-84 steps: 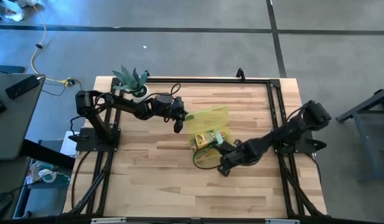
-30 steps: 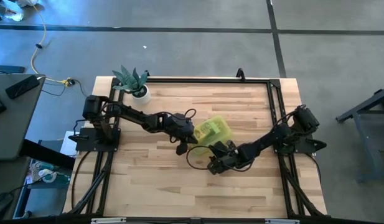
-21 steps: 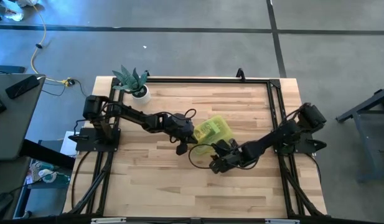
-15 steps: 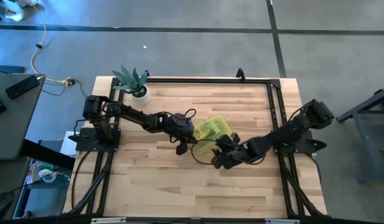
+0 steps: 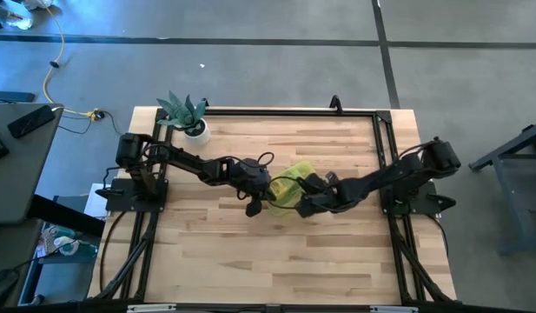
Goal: Pack school essentials
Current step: Close the yellow box
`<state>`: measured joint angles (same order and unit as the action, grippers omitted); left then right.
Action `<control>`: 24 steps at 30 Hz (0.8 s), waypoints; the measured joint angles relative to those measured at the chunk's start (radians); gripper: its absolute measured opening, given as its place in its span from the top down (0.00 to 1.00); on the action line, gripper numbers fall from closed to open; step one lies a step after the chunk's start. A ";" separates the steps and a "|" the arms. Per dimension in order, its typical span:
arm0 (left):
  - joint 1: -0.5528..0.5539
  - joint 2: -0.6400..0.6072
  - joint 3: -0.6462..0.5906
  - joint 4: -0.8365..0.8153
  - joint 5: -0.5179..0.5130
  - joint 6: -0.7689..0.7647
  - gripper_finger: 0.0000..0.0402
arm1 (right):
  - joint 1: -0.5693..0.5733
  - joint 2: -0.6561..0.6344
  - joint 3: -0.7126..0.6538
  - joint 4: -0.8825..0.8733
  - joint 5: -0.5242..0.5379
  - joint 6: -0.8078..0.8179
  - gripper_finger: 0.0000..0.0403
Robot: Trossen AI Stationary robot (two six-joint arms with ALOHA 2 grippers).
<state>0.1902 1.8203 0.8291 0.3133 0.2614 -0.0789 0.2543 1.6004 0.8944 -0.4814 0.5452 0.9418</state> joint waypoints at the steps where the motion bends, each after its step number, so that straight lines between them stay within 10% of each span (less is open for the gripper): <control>1: 0.000 0.001 0.000 0.000 -0.002 0.000 0.99 | -0.005 0.012 0.000 0.001 -0.015 0.001 0.63; 24: 0.148 0.002 0.000 -0.025 0.063 0.002 0.99 | 0.064 0.062 0.003 0.099 -0.013 0.274 0.63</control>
<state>0.3378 1.8221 0.8288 0.2884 0.3239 -0.0767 0.3180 1.6627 0.8974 -0.3820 0.5320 1.2156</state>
